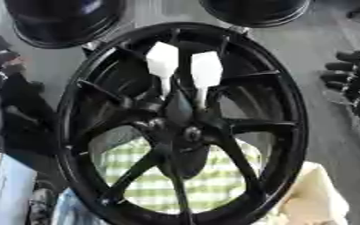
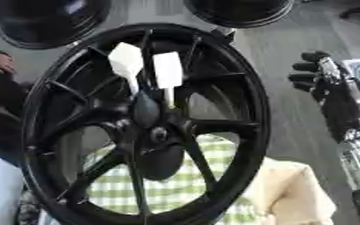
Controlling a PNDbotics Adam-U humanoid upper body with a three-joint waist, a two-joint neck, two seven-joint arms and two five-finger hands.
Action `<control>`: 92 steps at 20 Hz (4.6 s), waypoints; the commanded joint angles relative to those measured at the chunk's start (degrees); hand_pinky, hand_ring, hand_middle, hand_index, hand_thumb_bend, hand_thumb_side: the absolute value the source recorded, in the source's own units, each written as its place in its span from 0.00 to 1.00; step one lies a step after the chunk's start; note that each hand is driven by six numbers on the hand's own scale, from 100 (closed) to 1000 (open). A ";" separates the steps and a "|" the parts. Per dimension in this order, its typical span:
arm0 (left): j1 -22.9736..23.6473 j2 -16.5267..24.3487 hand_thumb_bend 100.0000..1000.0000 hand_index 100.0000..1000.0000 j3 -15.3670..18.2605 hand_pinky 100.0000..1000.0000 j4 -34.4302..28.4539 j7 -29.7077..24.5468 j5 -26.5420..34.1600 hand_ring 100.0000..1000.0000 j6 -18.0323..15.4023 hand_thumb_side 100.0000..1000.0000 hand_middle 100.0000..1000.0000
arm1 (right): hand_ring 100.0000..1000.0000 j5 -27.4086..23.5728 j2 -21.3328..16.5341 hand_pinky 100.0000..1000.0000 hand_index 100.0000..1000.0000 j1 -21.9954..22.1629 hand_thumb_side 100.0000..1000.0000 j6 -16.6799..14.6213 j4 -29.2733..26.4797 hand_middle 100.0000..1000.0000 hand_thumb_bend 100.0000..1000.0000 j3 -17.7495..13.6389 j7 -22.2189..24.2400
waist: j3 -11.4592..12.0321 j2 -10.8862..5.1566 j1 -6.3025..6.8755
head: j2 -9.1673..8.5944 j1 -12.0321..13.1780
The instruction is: Pull the pin out of the wheel hub.
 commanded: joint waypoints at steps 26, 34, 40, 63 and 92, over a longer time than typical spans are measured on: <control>1.45 3.39 0.00 0.71 0.76 0.72 -0.40 0.75 -0.40 0.73 -0.19 0.81 0.66 | 0.79 -6.85 -17.64 0.84 0.88 -14.95 0.65 -1.70 -6.94 0.77 0.00 1.73 3.95 | -1.06 -2.68 -2.19 | 1.59 1.44; 2.61 4.71 0.00 0.71 0.94 0.72 -0.28 0.97 -0.39 0.73 -0.22 0.82 0.66 | 0.79 -7.67 -21.97 0.84 0.87 -30.03 0.52 -0.28 -2.28 0.77 0.00 6.79 10.57 | -1.79 -3.25 -3.09 | 2.49 1.65; 3.38 5.73 0.00 0.71 1.15 0.72 -0.20 1.17 -0.33 0.73 -0.28 0.82 0.66 | 0.80 -1.70 -18.32 0.84 0.88 -40.70 0.45 -0.62 6.55 0.77 0.00 11.29 17.42 | -2.49 -3.48 -3.61 | 2.93 2.67; 6.44 13.03 0.00 0.71 2.63 0.72 0.60 2.47 1.12 0.73 -1.07 0.81 0.66 | 0.80 28.88 -10.22 0.81 0.86 -40.39 0.30 -1.39 -11.98 0.76 0.00 21.04 49.71 | -4.75 -3.31 -2.72 | 3.67 3.57; 8.24 12.76 0.00 0.71 2.70 0.72 1.88 2.42 1.45 0.73 -0.91 0.83 0.66 | 0.82 41.96 -6.05 0.83 0.88 -40.70 0.24 -6.00 2.42 0.78 0.18 25.28 47.15 | -1.71 -2.63 -2.95 | 2.59 0.93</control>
